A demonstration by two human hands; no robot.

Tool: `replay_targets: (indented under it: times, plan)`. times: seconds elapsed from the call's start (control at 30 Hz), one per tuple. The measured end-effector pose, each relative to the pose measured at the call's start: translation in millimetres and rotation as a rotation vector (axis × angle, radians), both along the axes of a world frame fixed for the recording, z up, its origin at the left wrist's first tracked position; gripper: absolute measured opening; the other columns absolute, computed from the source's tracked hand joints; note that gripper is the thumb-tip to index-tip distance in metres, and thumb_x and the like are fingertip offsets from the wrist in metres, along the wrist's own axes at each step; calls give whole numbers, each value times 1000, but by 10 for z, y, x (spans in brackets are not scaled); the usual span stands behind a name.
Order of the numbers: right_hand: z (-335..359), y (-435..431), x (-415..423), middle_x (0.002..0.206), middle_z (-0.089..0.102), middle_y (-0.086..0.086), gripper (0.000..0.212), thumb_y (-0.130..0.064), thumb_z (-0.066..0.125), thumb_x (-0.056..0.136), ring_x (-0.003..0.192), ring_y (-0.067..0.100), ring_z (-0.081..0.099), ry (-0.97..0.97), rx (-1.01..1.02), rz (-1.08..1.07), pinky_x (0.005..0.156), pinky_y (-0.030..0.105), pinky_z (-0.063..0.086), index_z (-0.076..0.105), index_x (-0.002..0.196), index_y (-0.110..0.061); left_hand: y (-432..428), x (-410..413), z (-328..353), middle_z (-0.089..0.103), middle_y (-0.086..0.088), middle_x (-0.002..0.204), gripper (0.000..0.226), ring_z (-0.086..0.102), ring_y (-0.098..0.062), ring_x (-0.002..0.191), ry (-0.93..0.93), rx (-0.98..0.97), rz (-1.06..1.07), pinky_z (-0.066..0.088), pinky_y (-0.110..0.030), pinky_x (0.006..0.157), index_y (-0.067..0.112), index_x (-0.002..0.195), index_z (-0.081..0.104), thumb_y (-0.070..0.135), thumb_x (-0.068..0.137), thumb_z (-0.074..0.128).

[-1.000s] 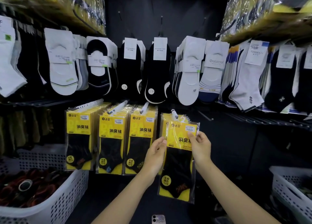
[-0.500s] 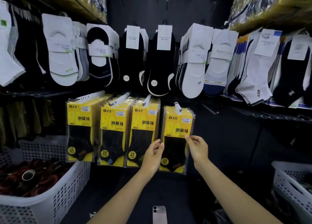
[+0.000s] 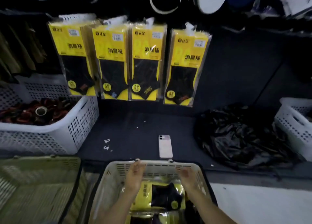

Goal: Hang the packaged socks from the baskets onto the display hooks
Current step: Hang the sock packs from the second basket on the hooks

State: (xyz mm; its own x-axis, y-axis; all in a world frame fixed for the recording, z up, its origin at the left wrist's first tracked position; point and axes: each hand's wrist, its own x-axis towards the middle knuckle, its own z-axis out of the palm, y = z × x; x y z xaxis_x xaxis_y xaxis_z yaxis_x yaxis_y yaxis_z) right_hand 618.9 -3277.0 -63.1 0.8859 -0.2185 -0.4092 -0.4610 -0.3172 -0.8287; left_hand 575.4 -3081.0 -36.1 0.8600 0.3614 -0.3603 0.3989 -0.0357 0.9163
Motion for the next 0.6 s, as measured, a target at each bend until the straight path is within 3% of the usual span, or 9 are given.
replay_targets:
  times: [0.07,0.13,0.2,0.3,0.43,0.6]
  plan:
    - [-315,-85,-269,103,65,26,36,-1,70,83,107,41,60,121,-29,-40,79,20,48,59,112,15,96,-270,-332,49,2,113,11,52,-4,89,106,73,-25,40,-17,85,24,107,54,24,97,51]
    - [-520,-178,-457,113,63,24,40,-12,72,83,111,38,58,214,-47,-63,96,37,45,59,115,9,206,-465,-596,51,-1,124,38,54,-25,115,204,82,-19,38,-35,101,13,131,49,25,95,55]
    - [-624,-245,-537,118,63,21,41,-19,72,84,111,35,57,262,-53,-73,95,36,45,60,116,4,268,-622,-762,50,-11,137,50,47,-33,126,295,117,-38,38,-44,104,11,139,42,29,94,56]
    - [-690,-247,-535,127,59,16,45,-24,68,88,113,28,55,323,14,-13,89,30,42,56,125,-2,281,-713,-838,50,-16,137,54,48,-35,123,403,165,-71,43,-44,98,9,142,37,34,96,51]
    - [-775,-176,-467,143,45,15,67,-32,65,89,130,33,44,448,66,51,102,37,38,37,144,-5,251,-580,-850,43,-18,144,56,42,-34,130,448,151,-147,35,-42,104,6,143,35,36,98,47]
    - [-839,-156,-446,137,51,15,63,-34,67,87,124,33,49,475,75,14,94,36,40,44,139,-7,231,-514,-891,44,-19,141,53,42,-34,129,489,159,-165,34,-41,105,3,141,36,34,99,45]
